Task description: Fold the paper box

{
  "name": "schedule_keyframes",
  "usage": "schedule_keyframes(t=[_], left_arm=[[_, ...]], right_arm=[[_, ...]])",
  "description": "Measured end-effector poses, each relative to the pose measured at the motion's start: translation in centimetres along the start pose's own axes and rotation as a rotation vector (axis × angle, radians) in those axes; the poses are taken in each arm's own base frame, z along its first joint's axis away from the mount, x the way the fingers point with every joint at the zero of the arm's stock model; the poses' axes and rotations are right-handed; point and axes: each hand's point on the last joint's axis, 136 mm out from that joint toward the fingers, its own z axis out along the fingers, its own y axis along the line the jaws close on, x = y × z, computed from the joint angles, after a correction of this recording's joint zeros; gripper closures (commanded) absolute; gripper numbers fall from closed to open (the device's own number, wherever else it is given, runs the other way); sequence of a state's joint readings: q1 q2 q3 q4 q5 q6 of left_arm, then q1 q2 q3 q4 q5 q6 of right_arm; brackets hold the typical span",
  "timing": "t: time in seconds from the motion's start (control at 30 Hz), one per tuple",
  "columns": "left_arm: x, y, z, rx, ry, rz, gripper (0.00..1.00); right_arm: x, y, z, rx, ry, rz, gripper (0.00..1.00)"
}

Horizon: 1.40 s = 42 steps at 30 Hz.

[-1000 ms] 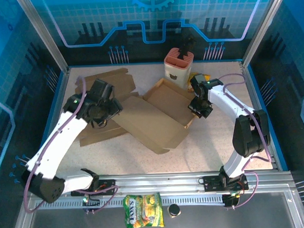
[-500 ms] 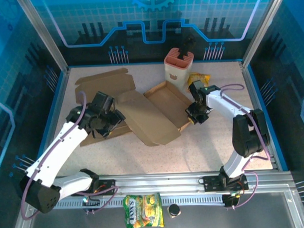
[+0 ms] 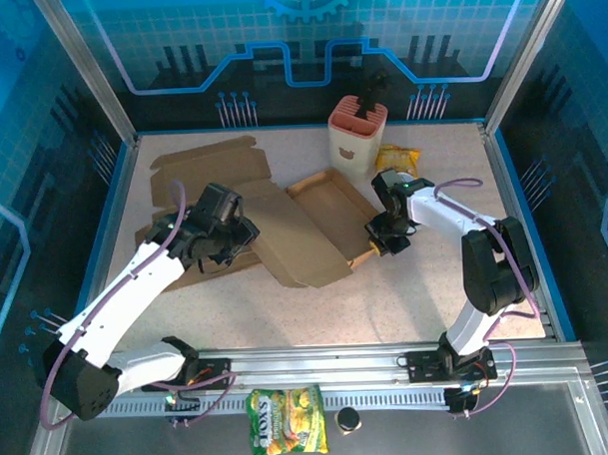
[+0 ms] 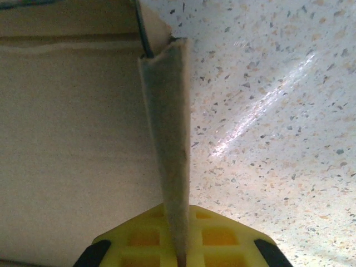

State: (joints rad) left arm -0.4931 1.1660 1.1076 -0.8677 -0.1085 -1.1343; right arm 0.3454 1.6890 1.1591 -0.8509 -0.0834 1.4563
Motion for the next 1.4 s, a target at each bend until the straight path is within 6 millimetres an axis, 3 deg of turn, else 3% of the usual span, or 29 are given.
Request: schedule_keyframes(t=[0.23,0.43,0.6,0.8,0.93,1.2,1.4], left_arm=[[-1.0,-0.4,0.8,-0.047,-0.040,0.076,1.00],[-2.1,-0.7,0.2,-0.108,-0.076,0.211,1.00],[-3.0,-1.8,-0.2,-0.126,-0.093,0.331,1.00],[-3.4,-2.9,0.1,-0.138,-0.083,0.495,1.00],[-3.7,-3.5,-0.5,-0.127,-0.089,0.604,1.00],[-4.6,-5.8,-1.6,-0.094,-0.118,0.814,1.00],[-5.2,-7.5,-1.1,-0.089,-0.127,0.957,1.00]], right_arm=[[2.1,-0.9,0.1,-0.028,0.018,0.053,1.00],[3.8,-1.4,0.0,-0.041,0.034,0.108,0.99],[5.0,-1.1,0.1,-0.048,0.064,0.124,0.65],[6.3,-1.0,-0.3,-0.057,0.085,0.087,0.37],[6.4,-0.2,-2.7,-0.102,0.068,0.038,0.32],[5.7,2.6,-10.0,-0.284,-0.066,-0.153,0.36],[5.3,4.6,-12.1,-0.368,-0.117,-0.311,0.38]])
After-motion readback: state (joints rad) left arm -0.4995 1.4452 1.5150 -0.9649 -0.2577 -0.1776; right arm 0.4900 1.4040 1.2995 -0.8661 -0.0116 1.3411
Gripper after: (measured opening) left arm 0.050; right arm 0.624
